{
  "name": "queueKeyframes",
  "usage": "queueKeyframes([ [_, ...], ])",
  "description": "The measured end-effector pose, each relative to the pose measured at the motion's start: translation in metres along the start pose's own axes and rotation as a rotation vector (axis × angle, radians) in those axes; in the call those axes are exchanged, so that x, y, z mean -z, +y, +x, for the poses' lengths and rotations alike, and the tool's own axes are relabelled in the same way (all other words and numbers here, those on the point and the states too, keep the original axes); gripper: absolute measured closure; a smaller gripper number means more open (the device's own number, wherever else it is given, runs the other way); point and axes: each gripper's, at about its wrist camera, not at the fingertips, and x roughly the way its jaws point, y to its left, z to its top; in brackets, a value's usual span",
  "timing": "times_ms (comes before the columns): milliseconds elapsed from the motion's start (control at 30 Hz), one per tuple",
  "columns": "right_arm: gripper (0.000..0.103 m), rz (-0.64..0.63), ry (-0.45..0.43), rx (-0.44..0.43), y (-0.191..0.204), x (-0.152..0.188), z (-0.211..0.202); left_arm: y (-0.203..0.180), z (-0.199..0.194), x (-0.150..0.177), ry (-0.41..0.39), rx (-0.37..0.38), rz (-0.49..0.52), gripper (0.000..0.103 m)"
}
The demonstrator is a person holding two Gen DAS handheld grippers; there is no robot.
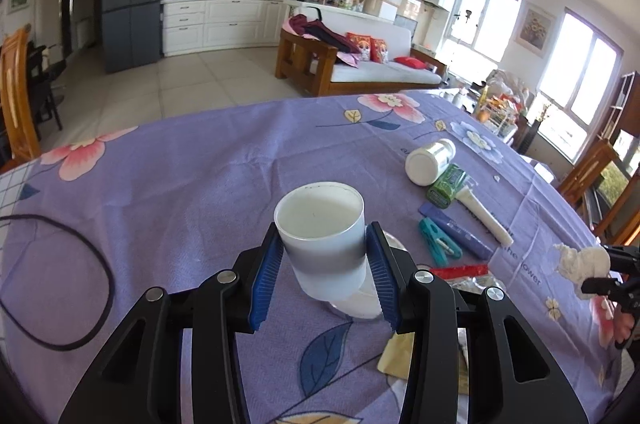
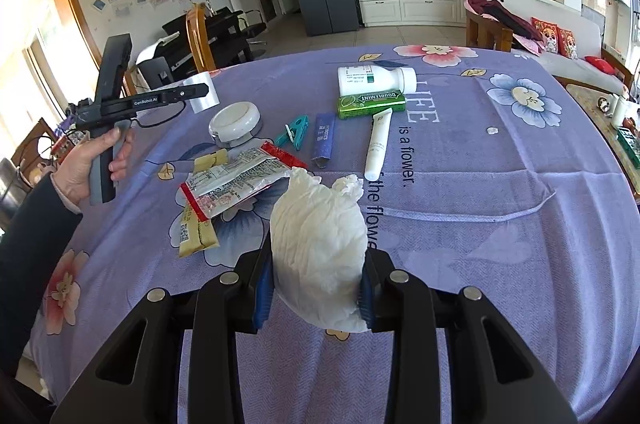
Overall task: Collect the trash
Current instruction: 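Carry the white cup and tissue with both grippers over the green-lined bin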
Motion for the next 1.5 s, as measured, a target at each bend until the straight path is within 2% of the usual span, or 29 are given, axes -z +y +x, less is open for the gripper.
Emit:
queueKeyframes([
  [233,0.070,0.030,-0.092,-0.005,-0.009,0.006,-0.049,-0.085,-0.035,-0.016,-0.093,0.112,0.089,0.060],
  [467,0.070,0.098,-0.232,0.041,-0.047,0.031,-0.136,-0.218,-0.048,-0.026,-0.149,0.280,0.220,0.060],
  [567,0.070,0.150,-0.308,0.085,-0.078,0.055,-0.190,-0.286,-0.044,-0.024,-0.154,0.366,0.270,0.060],
  [733,0.070,0.253,-0.444,0.247,-0.139,0.125,-0.291,-0.414,-0.035,-0.001,-0.147,0.537,0.363,0.060],
  [867,0.070,0.350,-0.507,0.418,-0.184,0.195,-0.365,-0.525,-0.021,0.035,-0.114,0.689,0.437,0.060],
  [1000,0.070,0.465,-0.513,0.566,-0.232,0.263,-0.420,-0.629,-0.003,0.083,-0.052,0.851,0.469,0.060],
  [1100,0.070,0.554,-0.499,0.657,-0.267,0.315,-0.445,-0.703,0.015,0.126,0.023,0.965,0.485,0.060],
  [1200,0.070,0.643,-0.461,0.729,-0.302,0.367,-0.451,-0.772,0.035,0.179,0.110,1.042,0.512,0.060],
  [1333,0.070,0.788,-0.400,0.795,-0.348,0.444,-0.441,-0.850,0.077,0.248,0.230,1.088,0.524,0.060],
  [1500,0.070,1.005,-0.348,0.804,-0.399,0.545,-0.420,-0.917,0.153,0.332,0.405,1.070,0.540,0.060],
])
